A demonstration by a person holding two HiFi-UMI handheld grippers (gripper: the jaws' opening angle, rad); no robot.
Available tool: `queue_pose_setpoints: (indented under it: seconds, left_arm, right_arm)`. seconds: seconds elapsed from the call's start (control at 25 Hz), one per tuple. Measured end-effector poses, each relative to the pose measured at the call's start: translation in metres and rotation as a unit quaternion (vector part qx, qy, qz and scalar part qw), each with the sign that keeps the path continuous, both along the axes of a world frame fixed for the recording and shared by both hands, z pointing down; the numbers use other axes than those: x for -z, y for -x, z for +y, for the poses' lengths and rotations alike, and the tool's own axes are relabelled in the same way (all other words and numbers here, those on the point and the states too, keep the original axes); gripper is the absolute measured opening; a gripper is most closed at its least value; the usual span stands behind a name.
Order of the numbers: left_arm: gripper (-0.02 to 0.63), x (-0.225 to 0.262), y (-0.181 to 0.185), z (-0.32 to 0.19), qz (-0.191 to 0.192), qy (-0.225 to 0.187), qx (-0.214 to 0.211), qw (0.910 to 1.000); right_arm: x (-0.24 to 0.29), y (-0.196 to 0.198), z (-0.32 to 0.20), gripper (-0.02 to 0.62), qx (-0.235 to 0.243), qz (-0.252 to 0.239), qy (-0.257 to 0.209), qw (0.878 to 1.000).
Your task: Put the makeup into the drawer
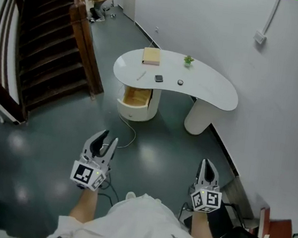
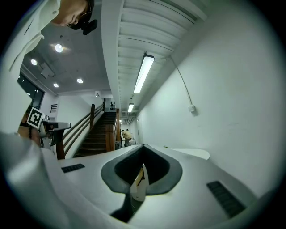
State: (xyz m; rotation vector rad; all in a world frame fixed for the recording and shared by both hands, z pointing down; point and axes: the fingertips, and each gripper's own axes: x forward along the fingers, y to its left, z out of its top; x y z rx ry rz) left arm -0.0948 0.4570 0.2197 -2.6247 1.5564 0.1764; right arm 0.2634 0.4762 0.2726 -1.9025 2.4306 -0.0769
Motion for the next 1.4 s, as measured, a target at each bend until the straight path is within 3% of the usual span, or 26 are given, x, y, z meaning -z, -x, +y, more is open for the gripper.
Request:
queue_pose_setpoints:
  seconds: [0.04,0.12,0.24,0.8,1.4]
  left_arm:
    - [0.195,-0.004,0.000,-0.002,0.002,0.009,-0.004,0.9999]
    - [0.290,-0.012,0.003,-0.006,0.005,0.025,-0.005,0.9997]
    - [0.345,-0.020,0.011,-0.009,0.002,0.032,-0.001,0.9995]
    - [0.382,-0.048,0.051,-0.027,-0.004,0.052,-0.013,0.9986]
    - [0.385,-0.052,0.042,-0.058,-0.003,0.055,-0.022,0.9982]
  right_arm:
    - [0.000,0.001,-0.001,0.017,-0.002,0.000,0.000,1.000]
    - [0.001,0.003,-0.001,0.017,-0.006,0.000,0.001,1.000]
    - [-0.001,0.008,-0.001,0.017,-0.010,0.000,0.003,1.000]
    - [-0.020,0.051,0.001,0.017,-0.030,0.009,0.022,0.999]
    - [-0.022,0.050,-0.029,0.017,-0.026,0.007,0.017,0.999]
